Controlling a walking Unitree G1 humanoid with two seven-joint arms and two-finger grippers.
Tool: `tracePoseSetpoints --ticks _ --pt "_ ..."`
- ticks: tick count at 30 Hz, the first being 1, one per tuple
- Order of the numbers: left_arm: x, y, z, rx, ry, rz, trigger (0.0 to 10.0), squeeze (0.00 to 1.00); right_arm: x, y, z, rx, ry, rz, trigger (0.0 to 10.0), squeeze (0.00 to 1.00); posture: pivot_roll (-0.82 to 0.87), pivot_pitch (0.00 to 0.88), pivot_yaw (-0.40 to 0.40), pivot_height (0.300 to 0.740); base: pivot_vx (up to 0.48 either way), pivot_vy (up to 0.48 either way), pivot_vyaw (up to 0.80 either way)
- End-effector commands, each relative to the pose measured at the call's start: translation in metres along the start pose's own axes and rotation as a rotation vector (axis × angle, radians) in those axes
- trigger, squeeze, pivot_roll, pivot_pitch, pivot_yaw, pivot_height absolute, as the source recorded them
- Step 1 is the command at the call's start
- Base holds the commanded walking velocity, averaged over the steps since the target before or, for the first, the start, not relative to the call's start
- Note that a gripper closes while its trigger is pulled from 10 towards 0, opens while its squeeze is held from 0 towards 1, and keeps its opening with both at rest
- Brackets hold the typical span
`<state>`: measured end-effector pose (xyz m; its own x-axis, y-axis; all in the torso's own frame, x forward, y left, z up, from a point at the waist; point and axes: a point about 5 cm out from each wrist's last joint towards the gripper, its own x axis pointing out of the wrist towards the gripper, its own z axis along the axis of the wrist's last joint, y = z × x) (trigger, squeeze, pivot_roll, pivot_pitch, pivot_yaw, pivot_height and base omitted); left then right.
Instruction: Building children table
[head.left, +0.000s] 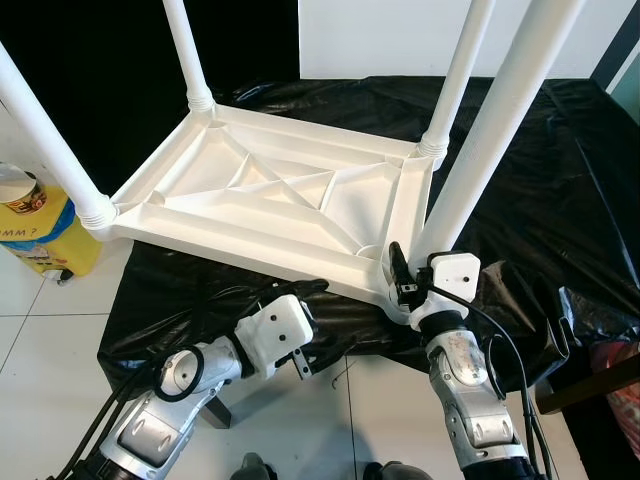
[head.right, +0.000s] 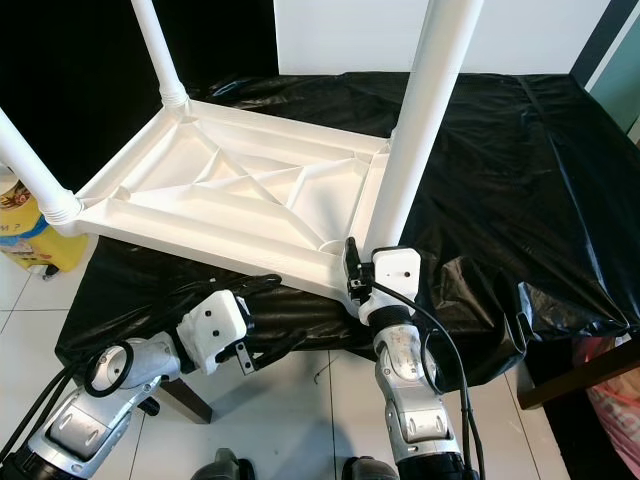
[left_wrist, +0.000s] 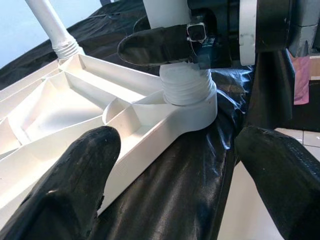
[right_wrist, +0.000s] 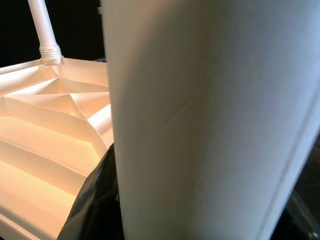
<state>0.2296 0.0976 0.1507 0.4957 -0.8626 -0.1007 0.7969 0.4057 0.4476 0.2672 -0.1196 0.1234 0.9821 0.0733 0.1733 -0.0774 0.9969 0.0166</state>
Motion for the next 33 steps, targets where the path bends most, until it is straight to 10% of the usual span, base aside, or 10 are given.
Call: tracePoseSetpoints --ticks 1,33 --pt "0.000 -0.002 -0.002 0.013 0.006 -0.013 10.0 0.00 -0.018 -0.023 -0.039 -0.039 0.225 -0.096 10.0 0.00 0.00 0.122 -0.004 0.740 0.000 0.000 0.00" --pt "0.003 -0.003 -0.003 0.038 -0.002 -0.036 10.0 0.00 -0.015 -0.067 -0.038 -0.022 0.189 -0.511 10.0 0.00 0.00 0.100 0.006 0.740 0.000 0.000 0.00"
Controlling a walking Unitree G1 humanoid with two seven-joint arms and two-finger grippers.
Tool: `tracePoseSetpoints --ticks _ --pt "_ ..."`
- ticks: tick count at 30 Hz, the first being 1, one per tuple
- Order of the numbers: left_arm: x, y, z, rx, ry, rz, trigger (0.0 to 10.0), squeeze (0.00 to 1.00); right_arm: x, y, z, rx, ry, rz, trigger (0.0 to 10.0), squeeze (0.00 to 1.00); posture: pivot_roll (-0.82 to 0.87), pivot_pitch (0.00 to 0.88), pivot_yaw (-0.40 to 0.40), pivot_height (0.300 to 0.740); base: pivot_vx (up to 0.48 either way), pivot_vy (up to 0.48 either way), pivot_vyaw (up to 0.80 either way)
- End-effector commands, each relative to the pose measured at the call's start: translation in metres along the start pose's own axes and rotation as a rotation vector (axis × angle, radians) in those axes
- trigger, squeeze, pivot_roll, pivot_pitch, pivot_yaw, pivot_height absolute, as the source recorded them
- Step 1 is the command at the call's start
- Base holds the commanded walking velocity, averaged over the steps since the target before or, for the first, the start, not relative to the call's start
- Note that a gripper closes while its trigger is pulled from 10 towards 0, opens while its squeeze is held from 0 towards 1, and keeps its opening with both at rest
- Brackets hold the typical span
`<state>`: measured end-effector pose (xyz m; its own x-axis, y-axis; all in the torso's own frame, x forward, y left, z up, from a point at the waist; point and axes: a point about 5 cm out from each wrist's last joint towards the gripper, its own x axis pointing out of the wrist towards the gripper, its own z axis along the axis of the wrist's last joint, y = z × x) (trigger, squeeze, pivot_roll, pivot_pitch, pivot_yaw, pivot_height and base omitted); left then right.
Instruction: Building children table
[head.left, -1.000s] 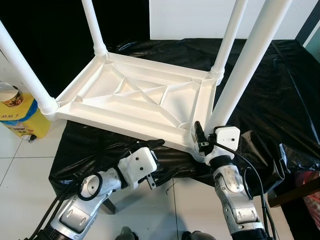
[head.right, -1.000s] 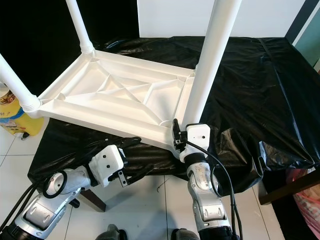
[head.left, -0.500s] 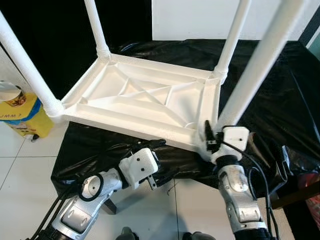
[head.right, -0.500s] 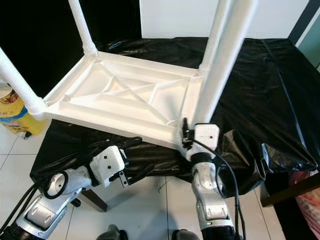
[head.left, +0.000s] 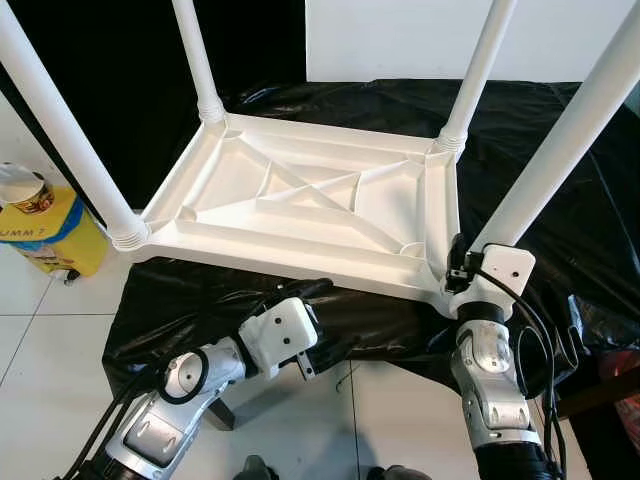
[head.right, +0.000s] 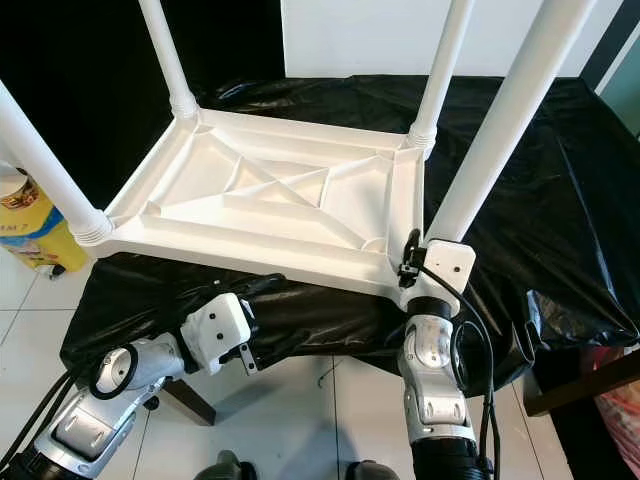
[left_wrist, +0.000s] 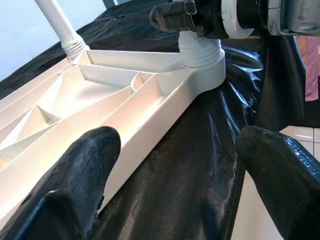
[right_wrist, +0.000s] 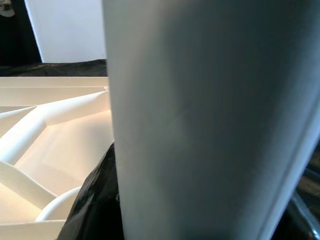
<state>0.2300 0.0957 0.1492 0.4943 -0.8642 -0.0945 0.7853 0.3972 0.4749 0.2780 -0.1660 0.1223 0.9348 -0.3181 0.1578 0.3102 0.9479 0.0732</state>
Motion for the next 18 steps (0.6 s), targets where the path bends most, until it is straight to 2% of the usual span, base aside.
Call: tracePoseSetpoints --ticks 1,5,7,8,9,18 --pt "0.001 -0.002 -0.002 0.008 0.003 -0.038 10.0 0.00 -0.014 -0.025 -0.037 -0.037 0.186 -0.114 10.0 0.00 -0.01 0.098 0.007 0.740 0.000 0.000 0.00" --pt "0.001 -0.001 -0.002 0.012 0.002 -0.039 10.0 0.00 -0.014 -0.022 -0.036 -0.014 0.176 -0.090 10.0 0.00 -0.01 0.096 0.007 0.740 0.000 0.000 0.00" --pt "0.002 -0.002 -0.001 0.012 -0.001 -0.040 10.0 0.00 -0.014 -0.021 -0.032 -0.002 0.143 -0.072 10.0 0.77 -0.01 0.095 0.007 0.740 0.000 0.000 0.00" --pt "0.002 -0.002 -0.001 0.012 -0.001 -0.040 10.0 0.00 -0.014 -0.021 -0.032 -0.002 0.143 -0.072 10.0 0.77 -0.01 0.095 0.007 0.740 0.000 0.000 0.00" --pt "0.002 -0.002 -0.001 0.013 -0.003 -0.040 10.0 0.00 -0.013 -0.020 -0.029 0.004 0.125 -0.066 10.0 1.00 -0.01 0.095 0.006 0.740 0.000 0.000 0.00" --pt "0.004 -0.002 0.000 0.014 -0.012 -0.035 10.0 0.00 -0.007 -0.021 -0.017 -0.001 0.038 0.051 10.0 1.00 -0.01 0.095 -0.001 0.740 0.000 0.000 0.00"
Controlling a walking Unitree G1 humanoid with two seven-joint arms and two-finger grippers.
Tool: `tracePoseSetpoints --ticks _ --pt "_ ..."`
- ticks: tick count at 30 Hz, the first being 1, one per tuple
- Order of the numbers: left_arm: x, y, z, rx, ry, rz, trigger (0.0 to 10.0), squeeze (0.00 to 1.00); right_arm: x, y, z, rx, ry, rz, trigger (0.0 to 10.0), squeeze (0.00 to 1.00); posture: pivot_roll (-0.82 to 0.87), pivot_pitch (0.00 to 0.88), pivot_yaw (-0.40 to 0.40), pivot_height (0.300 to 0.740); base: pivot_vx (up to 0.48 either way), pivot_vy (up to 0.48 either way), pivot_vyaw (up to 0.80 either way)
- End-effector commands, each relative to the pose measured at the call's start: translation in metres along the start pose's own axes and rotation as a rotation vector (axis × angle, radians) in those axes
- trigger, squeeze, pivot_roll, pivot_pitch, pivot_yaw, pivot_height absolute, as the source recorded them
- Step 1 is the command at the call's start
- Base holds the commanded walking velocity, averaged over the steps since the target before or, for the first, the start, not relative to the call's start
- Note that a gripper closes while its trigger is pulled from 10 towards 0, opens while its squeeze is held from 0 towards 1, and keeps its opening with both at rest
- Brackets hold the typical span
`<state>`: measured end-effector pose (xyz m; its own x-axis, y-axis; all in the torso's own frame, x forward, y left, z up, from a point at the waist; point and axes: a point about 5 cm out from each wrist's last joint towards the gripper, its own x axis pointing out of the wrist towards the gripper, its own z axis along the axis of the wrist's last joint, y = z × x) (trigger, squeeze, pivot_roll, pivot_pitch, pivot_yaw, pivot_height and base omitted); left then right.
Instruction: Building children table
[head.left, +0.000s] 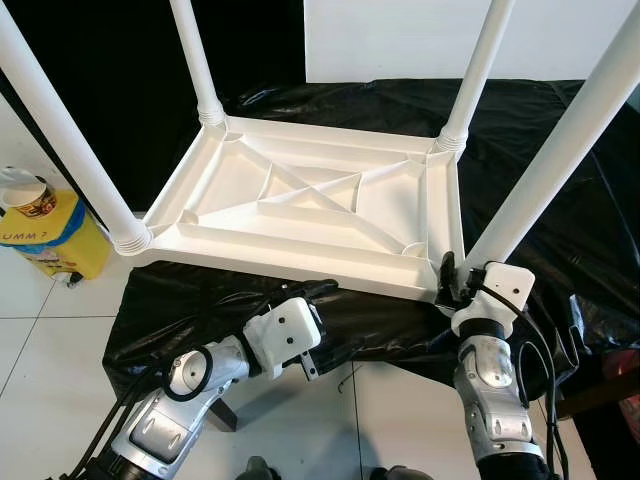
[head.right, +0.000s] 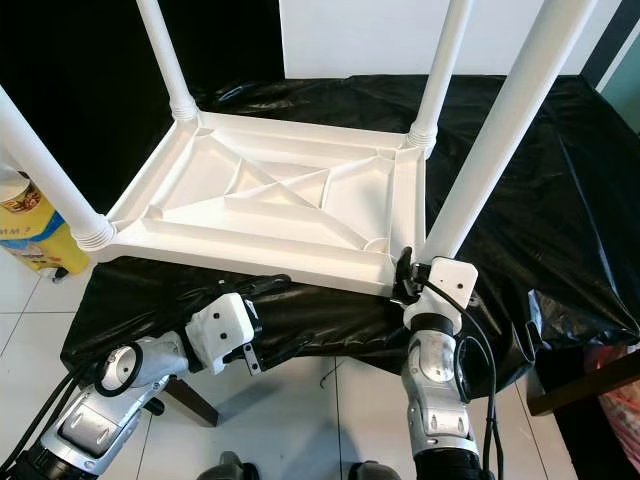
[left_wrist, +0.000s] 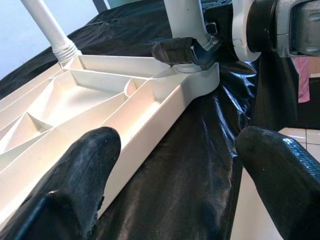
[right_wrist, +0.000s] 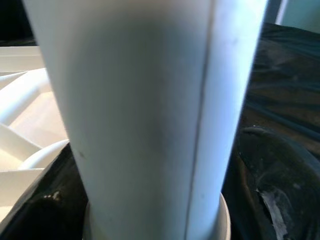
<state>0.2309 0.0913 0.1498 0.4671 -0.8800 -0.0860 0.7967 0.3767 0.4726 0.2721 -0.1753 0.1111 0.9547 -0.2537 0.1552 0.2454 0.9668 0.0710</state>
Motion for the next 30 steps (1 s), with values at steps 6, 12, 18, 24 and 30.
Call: tracePoseSetpoints --ticks 6,12,18,24,30 --pt "0.000 -0.001 -0.002 0.014 0.009 -0.007 10.0 0.00 0.005 -0.016 -0.002 0.000 0.021 0.126 10.0 0.00 -0.01 0.096 -0.003 0.740 0.000 0.000 0.00" --pt "0.000 0.000 -0.002 0.015 0.010 -0.004 10.0 0.00 0.009 -0.018 0.003 -0.011 0.005 0.247 10.0 0.00 -0.02 0.099 -0.004 0.740 0.000 0.000 0.00" --pt "0.001 0.000 -0.002 0.016 0.010 -0.002 10.0 0.00 0.015 -0.015 0.012 -0.039 -0.014 0.464 10.0 0.00 -0.02 0.102 -0.005 0.740 0.000 0.000 0.00" --pt "0.002 0.000 -0.002 0.015 0.007 -0.002 10.0 0.00 0.023 -0.022 0.019 -0.072 -0.022 0.577 10.0 0.00 -0.02 0.104 -0.005 0.740 0.000 0.000 0.00" --pt "0.002 -0.001 -0.002 0.016 0.006 -0.009 10.0 0.00 0.026 -0.021 0.021 -0.112 -0.012 0.701 10.0 0.00 -0.02 0.103 -0.001 0.740 0.000 0.000 0.00"
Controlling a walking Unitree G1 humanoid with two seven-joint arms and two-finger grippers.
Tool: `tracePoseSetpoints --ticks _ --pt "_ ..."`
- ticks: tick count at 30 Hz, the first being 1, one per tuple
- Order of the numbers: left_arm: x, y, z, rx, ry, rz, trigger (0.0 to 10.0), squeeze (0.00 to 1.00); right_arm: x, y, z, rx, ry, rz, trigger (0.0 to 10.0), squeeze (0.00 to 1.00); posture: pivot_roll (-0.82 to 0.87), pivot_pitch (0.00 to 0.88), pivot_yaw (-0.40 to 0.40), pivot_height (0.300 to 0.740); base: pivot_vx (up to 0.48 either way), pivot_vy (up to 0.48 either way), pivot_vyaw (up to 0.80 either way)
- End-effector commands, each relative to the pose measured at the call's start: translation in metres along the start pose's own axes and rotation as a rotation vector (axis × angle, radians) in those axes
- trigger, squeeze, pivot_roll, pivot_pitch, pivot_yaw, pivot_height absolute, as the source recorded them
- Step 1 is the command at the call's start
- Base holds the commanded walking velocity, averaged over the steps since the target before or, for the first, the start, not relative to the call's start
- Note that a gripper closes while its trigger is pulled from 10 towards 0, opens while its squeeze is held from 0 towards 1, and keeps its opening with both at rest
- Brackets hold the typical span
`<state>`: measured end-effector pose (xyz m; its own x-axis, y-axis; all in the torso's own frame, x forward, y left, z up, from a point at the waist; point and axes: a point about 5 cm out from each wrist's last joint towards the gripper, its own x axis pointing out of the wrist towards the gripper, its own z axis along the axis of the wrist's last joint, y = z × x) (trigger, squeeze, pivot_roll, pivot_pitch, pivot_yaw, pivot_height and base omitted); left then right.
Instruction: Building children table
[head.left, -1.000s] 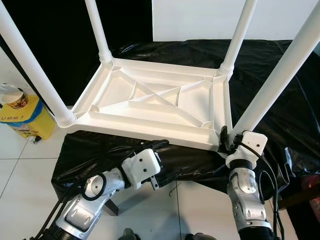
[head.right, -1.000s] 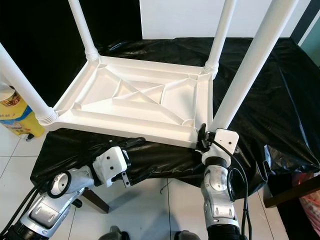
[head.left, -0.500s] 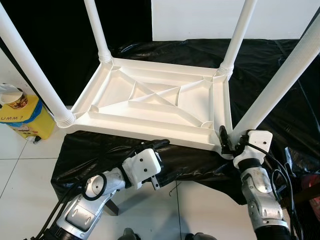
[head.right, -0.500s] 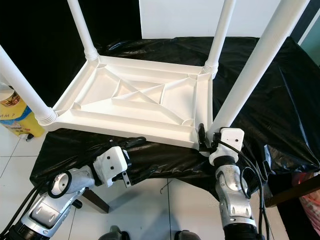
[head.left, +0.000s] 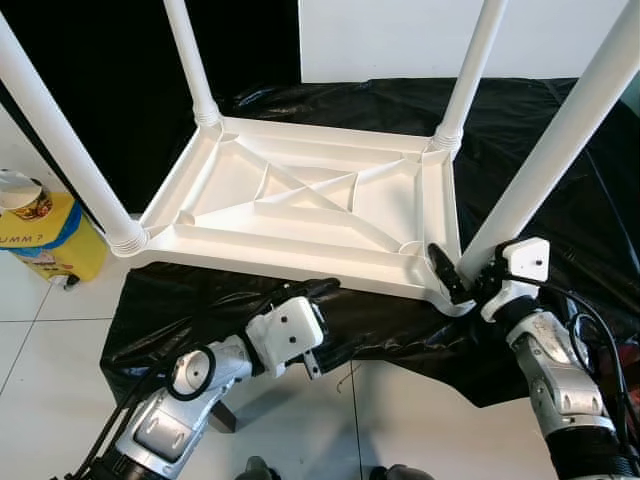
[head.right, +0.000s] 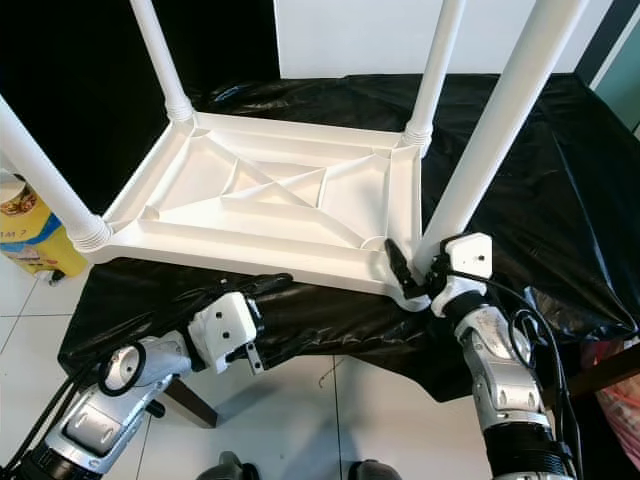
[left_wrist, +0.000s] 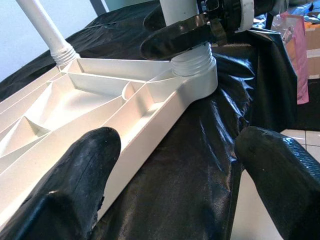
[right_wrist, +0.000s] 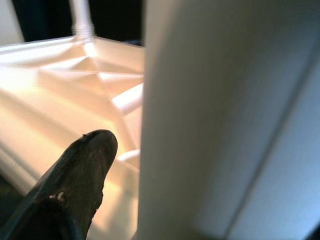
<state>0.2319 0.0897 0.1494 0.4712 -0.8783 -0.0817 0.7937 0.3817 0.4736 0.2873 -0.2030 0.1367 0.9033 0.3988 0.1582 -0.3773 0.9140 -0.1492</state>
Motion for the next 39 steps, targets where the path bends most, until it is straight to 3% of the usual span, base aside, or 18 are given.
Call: tracePoseSetpoints --ticks 1,7,13,15,16,17,20,21,22,34,35,39 --pt "0.000 -0.001 -0.001 0.016 0.007 -0.015 10.0 0.00 0.001 -0.001 -0.002 -0.001 0.017 0.043 10.0 0.00 -0.02 0.103 -0.001 0.740 0.000 0.000 0.00" --pt "0.000 0.000 -0.001 0.018 0.008 -0.015 10.0 0.00 0.003 -0.006 0.000 -0.011 0.014 0.068 9.6 0.00 -0.02 0.105 0.003 0.740 0.000 0.000 0.00" --pt "0.000 0.001 -0.002 0.019 0.009 -0.017 10.0 0.00 0.006 -0.010 0.003 -0.017 0.001 0.094 10.0 0.00 -0.02 0.104 0.006 0.740 0.000 0.000 0.00" --pt "0.000 0.001 -0.002 0.020 0.008 -0.018 10.0 0.00 0.007 -0.010 0.004 -0.018 -0.002 0.115 7.3 0.00 -0.02 0.104 0.007 0.740 0.000 0.000 0.00" --pt "0.000 0.001 -0.002 0.020 0.008 -0.018 10.0 0.00 0.007 -0.010 0.004 -0.018 -0.002 0.115 7.3 0.00 -0.02 0.104 0.007 0.740 0.000 0.000 0.00" --pt "0.000 0.001 -0.002 0.021 0.008 -0.018 10.0 0.00 0.007 -0.009 0.004 -0.017 -0.001 0.125 2.7 0.00 -0.02 0.104 0.006 0.740 0.000 0.000 0.00" --pt "0.001 0.001 -0.002 0.021 0.008 -0.019 10.0 0.00 0.006 -0.009 0.003 -0.015 -0.001 0.133 2.7 0.00 -0.02 0.104 0.006 0.740 0.000 0.000 0.00" --pt "0.001 0.001 -0.001 0.021 0.007 -0.019 10.0 0.00 0.006 -0.009 0.003 -0.014 0.001 0.139 0.8 0.00 -0.02 0.105 0.005 0.740 0.000 0.000 0.00" --pt "0.001 0.001 -0.001 0.021 0.006 -0.019 10.0 0.00 0.005 -0.009 0.002 -0.013 0.004 0.141 0.0 0.00 -0.02 0.106 0.004 0.740 0.000 0.000 0.00" --pt "0.000 0.000 -0.001 0.020 0.007 -0.013 10.0 0.00 -0.004 -0.007 -0.011 0.019 0.054 0.120 0.0 0.00 -0.02 0.102 0.000 0.740 0.000 0.000 0.00" --pt "0.000 0.000 -0.001 0.022 0.007 -0.013 10.0 0.00 -0.004 -0.006 -0.012 0.026 0.059 0.116 10.0 0.00 -0.02 0.100 0.000 0.740 0.000 0.000 0.00" --pt "0.000 0.000 -0.001 0.024 0.007 -0.015 10.0 0.00 -0.007 -0.003 -0.016 0.046 0.076 0.093 10.0 0.00 -0.02 0.098 0.000 0.740 0.000 0.000 0.00"
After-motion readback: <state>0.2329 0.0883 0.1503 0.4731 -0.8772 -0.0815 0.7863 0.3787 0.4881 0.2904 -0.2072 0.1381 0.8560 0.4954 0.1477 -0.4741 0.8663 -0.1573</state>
